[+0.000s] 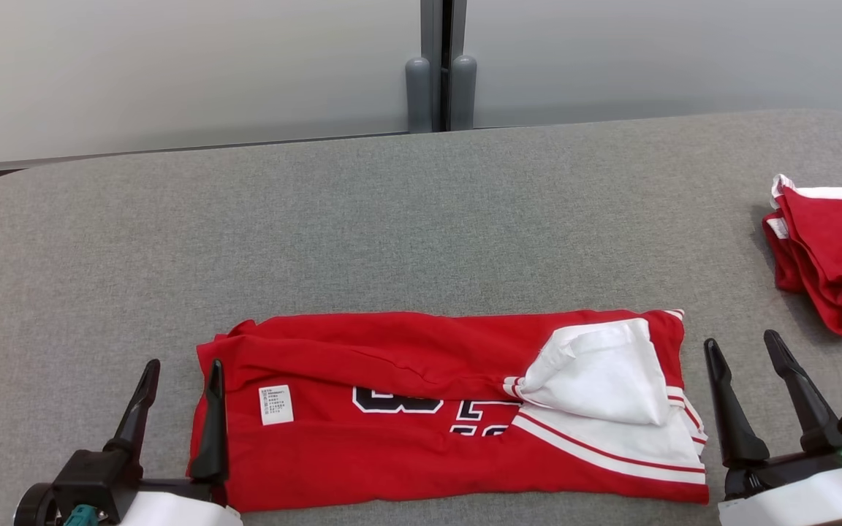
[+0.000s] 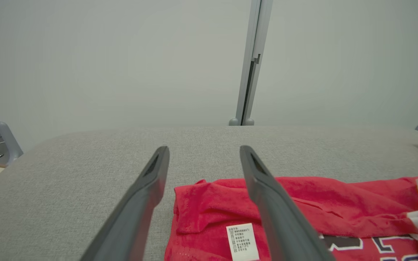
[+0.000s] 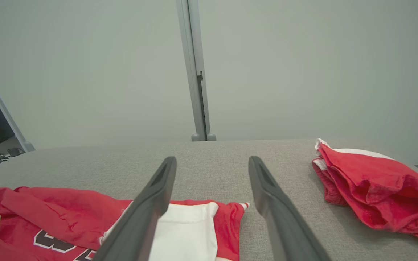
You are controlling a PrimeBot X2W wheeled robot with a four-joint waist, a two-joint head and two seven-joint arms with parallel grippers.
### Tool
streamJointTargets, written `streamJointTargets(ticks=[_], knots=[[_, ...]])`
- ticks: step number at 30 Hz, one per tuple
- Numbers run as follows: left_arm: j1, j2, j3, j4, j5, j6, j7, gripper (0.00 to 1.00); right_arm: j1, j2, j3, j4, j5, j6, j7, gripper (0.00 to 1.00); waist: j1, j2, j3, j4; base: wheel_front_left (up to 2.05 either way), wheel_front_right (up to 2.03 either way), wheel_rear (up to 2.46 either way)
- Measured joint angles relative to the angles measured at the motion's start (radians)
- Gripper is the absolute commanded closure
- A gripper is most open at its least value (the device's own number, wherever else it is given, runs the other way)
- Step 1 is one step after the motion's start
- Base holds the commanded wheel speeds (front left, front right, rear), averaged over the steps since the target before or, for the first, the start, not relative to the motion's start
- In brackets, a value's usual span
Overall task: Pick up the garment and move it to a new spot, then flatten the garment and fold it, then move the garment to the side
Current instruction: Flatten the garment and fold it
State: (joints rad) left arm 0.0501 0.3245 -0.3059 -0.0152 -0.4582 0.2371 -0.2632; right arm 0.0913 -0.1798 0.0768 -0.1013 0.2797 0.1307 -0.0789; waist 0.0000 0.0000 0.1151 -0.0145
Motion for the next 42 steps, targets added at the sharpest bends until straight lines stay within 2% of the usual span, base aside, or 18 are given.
streamJointTargets(ticks=[10,17,22,31,35,36,37,38,42], knots=[[-0.004,-0.002,-0.001,0.018,-0.002,0.0,0.0,0.0,0.005,0.008,-0.006,-0.009,-0.001,0.0,0.009,0.0,0.0,0.0,0.006,0.004,0.0,0.0,0.0],[-0.023,-0.009,-0.005,0.021,-0.007,-0.008,0.0,0.0,-0.002,0.004,-0.014,0.035,0.002,0.0,0.019,0.0,-0.0001,0.0,0.019,0.012,0.0,0.0,0.0],[-0.083,-0.021,-0.019,0.019,-0.006,-0.021,0.0,0.0,-0.035,-0.007,-0.007,0.149,0.005,0.0,0.021,0.0,0.0,0.0,0.061,0.032,0.0,0.0,0.0],[-0.156,-0.058,-0.04,0.055,0.0,-0.053,0.0,0.0,-0.12,0.006,0.015,0.43,0.062,0.0,-0.01,0.0,0.0,0.0,0.14,0.086,0.0,0.0,0.0],[-0.167,-0.068,-0.036,0.063,0.007,-0.065,0.0,0.0,-0.148,0.009,0.038,0.494,0.093,0.0,-0.018,0.0,0.0,0.0,0.155,0.099,0.0,0.0,0.0],[-0.167,-0.07,-0.032,0.064,0.009,-0.067,0.0,0.0,-0.155,0.007,0.05,0.504,0.102,-0.001,-0.018,0.45,0.0,0.0,0.156,0.099,0.0,0.0,0.0],[-0.167,-0.071,-0.029,0.064,0.01,-0.069,0.0,0.0,-0.158,0.003,0.065,0.507,0.114,-0.003,-0.016,0.8,0.0,0.0,0.158,0.1,0.0,0.0,0.0],[-0.167,-0.073,-0.026,0.064,0.011,-0.069,0.0,0.0,-0.161,0.0,0.076,0.508,0.128,-0.003,-0.016,1.0,0.0,0.0,0.159,0.099,0.0,0.0,0.0],[-0.173,-0.074,-0.009,0.063,0.019,-0.078,0.0,0.0,-0.172,-0.004,0.114,0.505,0.146,-0.001,-0.024,1.0,0.0,0.0,0.162,0.091,0.0,0.0,0.0]])
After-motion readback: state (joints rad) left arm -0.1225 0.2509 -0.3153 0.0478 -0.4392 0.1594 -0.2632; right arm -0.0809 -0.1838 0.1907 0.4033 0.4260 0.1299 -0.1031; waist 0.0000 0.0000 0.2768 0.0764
